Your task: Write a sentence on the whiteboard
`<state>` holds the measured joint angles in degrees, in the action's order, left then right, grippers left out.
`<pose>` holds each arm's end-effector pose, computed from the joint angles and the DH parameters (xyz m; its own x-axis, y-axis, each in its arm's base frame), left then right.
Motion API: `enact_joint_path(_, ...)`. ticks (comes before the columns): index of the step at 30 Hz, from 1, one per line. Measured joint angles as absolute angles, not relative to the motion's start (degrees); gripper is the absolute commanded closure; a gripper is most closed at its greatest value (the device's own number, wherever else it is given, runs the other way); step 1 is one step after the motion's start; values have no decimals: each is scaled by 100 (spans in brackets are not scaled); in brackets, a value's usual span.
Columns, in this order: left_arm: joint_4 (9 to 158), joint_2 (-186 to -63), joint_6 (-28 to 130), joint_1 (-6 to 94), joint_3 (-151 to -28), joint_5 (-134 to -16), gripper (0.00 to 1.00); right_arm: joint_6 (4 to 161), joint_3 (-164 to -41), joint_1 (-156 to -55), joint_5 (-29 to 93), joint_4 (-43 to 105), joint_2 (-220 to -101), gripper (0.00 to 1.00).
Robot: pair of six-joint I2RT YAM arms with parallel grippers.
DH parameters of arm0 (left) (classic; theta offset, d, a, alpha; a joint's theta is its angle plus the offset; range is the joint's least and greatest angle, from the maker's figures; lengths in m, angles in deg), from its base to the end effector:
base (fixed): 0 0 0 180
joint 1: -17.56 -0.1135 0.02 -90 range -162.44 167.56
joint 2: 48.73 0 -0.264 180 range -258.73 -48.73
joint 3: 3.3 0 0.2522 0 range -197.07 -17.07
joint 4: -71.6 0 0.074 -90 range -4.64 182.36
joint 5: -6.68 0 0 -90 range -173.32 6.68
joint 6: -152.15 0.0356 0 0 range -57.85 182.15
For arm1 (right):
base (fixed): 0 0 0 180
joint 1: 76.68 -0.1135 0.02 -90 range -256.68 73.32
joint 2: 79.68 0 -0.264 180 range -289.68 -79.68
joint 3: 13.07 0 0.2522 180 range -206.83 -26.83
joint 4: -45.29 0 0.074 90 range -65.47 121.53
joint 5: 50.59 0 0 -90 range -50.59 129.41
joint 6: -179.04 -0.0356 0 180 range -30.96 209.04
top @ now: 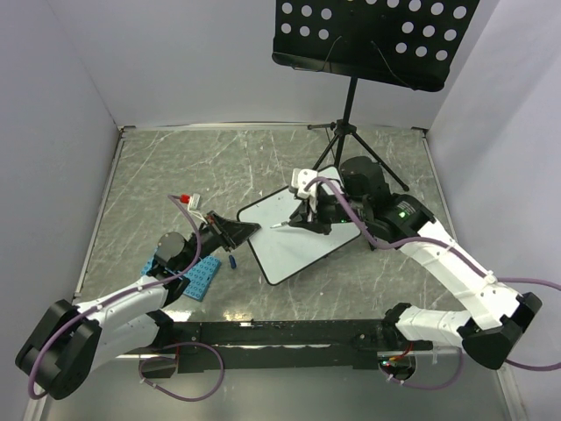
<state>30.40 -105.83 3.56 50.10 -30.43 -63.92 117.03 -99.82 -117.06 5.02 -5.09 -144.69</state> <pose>0.1627 -0.1179 0.2301 -0.5818 -0.5837 -0.5664 0.5477 0.2337 -0.8034 0.1648 0.1666 0.3966 0.1057 -0.4185 -0.9020 -0.9769 0.1258 -0.1728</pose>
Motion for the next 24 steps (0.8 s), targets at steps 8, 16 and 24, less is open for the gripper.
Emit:
enact_joint_path(8, 2953, -10760, 96, 5049, -3043, -6526, 99, 11707, -10004, -12174, 827, -487, -14753, 100)
enact_joint_path(16, 2738, -10933, -72, 5117, -3043, -6576, 99, 11705, -10146, -12381, 1059, -417, -14917, 100)
enact_joint_path(24, 2587, -10977, -188, 5158, -3043, -6604, 99, 11705, -10185, -12406, 1249, -356, -15020, 100)
